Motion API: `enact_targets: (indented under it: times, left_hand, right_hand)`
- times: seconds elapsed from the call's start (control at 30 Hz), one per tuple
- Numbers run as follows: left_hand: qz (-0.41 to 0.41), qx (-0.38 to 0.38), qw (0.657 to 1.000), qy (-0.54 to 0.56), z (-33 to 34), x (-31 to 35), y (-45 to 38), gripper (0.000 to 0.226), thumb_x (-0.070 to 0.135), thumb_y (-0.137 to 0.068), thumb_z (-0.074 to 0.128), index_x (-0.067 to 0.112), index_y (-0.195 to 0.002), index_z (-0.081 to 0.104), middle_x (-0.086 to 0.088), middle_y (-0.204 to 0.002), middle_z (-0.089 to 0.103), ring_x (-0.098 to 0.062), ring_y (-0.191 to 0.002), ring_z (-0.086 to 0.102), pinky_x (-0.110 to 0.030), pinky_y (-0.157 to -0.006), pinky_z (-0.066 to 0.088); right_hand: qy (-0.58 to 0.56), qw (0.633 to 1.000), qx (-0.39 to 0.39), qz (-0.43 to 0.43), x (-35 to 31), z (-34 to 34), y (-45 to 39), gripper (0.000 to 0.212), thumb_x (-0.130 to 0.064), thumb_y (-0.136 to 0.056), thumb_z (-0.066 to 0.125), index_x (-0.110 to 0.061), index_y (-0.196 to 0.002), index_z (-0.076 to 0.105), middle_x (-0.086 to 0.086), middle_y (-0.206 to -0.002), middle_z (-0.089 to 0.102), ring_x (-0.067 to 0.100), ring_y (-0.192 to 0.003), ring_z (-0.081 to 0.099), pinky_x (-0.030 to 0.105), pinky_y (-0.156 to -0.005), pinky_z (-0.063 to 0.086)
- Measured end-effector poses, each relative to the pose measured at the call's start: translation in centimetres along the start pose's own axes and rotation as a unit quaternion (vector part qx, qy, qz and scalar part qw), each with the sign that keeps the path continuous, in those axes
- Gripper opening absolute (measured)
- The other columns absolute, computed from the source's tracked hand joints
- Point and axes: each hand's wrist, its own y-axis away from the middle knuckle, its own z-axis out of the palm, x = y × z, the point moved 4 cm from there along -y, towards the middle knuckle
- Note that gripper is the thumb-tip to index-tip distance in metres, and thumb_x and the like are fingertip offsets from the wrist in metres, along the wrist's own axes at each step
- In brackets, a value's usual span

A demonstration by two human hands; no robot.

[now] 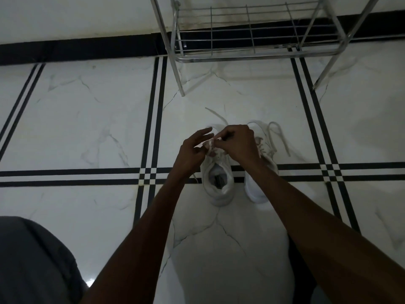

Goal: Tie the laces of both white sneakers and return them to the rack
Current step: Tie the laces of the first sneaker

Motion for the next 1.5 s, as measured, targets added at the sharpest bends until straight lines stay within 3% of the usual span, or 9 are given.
enact_targets:
  times: [0.2,0.33,0.5,0.67,0.87,1.13,1.23,1.37,1.5]
  left_hand:
    - [0.007,0.052,0.988,-0.145,-0.5,-0.1,0.4,0.019,0.015,-0.097,0.068,0.015,-0.113,0.08,-0.004,-0.106,0.081,-0.013,-0.096,0.076,-0.037,-0.089,0.062]
    - [0.0,0.112,0.938,-0.327,-3.2,-1.4,2.7,0.02,0.038,-0.095,0.067,0.027,-0.103,0.083,0.005,-0.088,0.083,-0.016,-0.081,0.077,-0.046,-0.084,0.06]
    - [-0.063,0.119,0.914,-0.381,-4.3,-2.7,5.1,0.02,0.042,-0.094,0.069,0.032,-0.103,0.083,0.001,-0.085,0.082,-0.023,-0.081,0.075,-0.045,-0.089,0.056]
    - [-0.058,0.162,0.885,-0.432,-4.5,-3.0,5.1,0.022,0.044,-0.094,0.064,0.035,-0.104,0.082,0.002,-0.087,0.081,-0.023,-0.092,0.073,-0.044,-0.102,0.036]
    - [-0.089,0.162,0.857,-0.481,-4.0,-3.8,5.2,0.029,0.05,-0.094,0.06,0.032,-0.092,0.082,0.005,-0.081,0.079,-0.019,-0.092,0.071,-0.053,-0.112,0.026]
    - [-0.166,0.144,0.896,-0.385,-4.0,-3.9,4.8,0.026,0.05,-0.093,0.065,0.032,-0.099,0.083,0.002,-0.09,0.081,-0.026,-0.096,0.073,-0.053,-0.104,0.045]
    - [-0.138,0.116,0.937,-0.301,-3.8,-3.8,4.3,0.024,0.032,-0.098,0.066,0.02,-0.116,0.079,-0.006,-0.112,0.079,-0.027,-0.107,0.072,-0.037,-0.093,0.053]
    - [0.005,0.082,0.972,-0.219,-2.3,-1.8,3.8,0.041,0.01,-0.102,0.056,0.008,-0.143,0.059,-0.015,-0.14,0.064,-0.026,-0.131,0.058,-0.032,-0.109,0.042]
    - [0.029,0.01,0.964,-0.264,0.4,-1.5,3.1,0.038,0.023,-0.096,0.061,0.014,-0.131,0.071,-0.012,-0.126,0.072,-0.028,-0.116,0.068,-0.042,-0.101,0.054]
  right_hand:
    - [-0.04,0.996,-0.047,0.069,0.4,-1.4,0.3,0.018,-0.015,-0.069,0.09,-0.007,-0.081,0.08,0.007,-0.073,0.076,0.022,-0.061,0.073,0.027,-0.052,0.06]
    - [0.043,0.976,0.026,0.211,4.4,-4.8,0.7,0.023,-0.016,-0.069,0.089,0.001,-0.08,0.077,0.011,-0.069,0.072,0.014,-0.051,0.065,0.025,-0.048,0.055]
    - [0.258,0.956,0.047,0.134,4.7,-3.7,1.1,0.025,-0.026,-0.072,0.085,-0.007,-0.085,0.075,0.012,-0.094,0.073,0.026,-0.098,0.064,0.027,-0.075,0.051]
    - [0.307,0.949,0.047,0.053,4.8,-3.0,1.9,0.014,-0.01,-0.076,0.074,-0.001,-0.086,0.07,0.017,-0.092,0.07,0.033,-0.091,0.065,0.039,-0.072,0.056]
    - [0.323,0.944,0.053,0.046,5.0,-2.7,1.5,0.011,-0.006,-0.075,0.073,-0.001,-0.082,0.068,0.018,-0.089,0.07,0.032,-0.082,0.068,0.03,-0.065,0.052]
    - [0.321,0.945,0.038,-0.053,4.8,-2.0,1.7,0.009,0.011,-0.065,0.059,0.002,-0.066,0.061,0.023,-0.065,0.063,0.038,-0.057,0.064,0.035,-0.052,0.049]
    - [0.299,0.952,-0.016,-0.061,4.6,-2.3,1.1,0.015,0.006,-0.075,0.063,-0.002,-0.088,0.065,0.016,-0.088,0.07,0.033,-0.08,0.068,0.044,-0.066,0.058]
    - [0.247,0.953,-0.113,-0.134,2.9,-1.7,1.1,0.044,0.004,-0.079,0.073,-0.004,-0.122,0.067,0.018,-0.13,0.063,0.034,-0.122,0.056,0.047,-0.102,0.047]
    - [0.15,0.968,-0.187,-0.072,3.1,0.0,1.8,0.026,-0.002,-0.089,0.065,0.001,-0.114,0.072,0.022,-0.112,0.072,0.034,-0.101,0.069,0.038,-0.09,0.054]
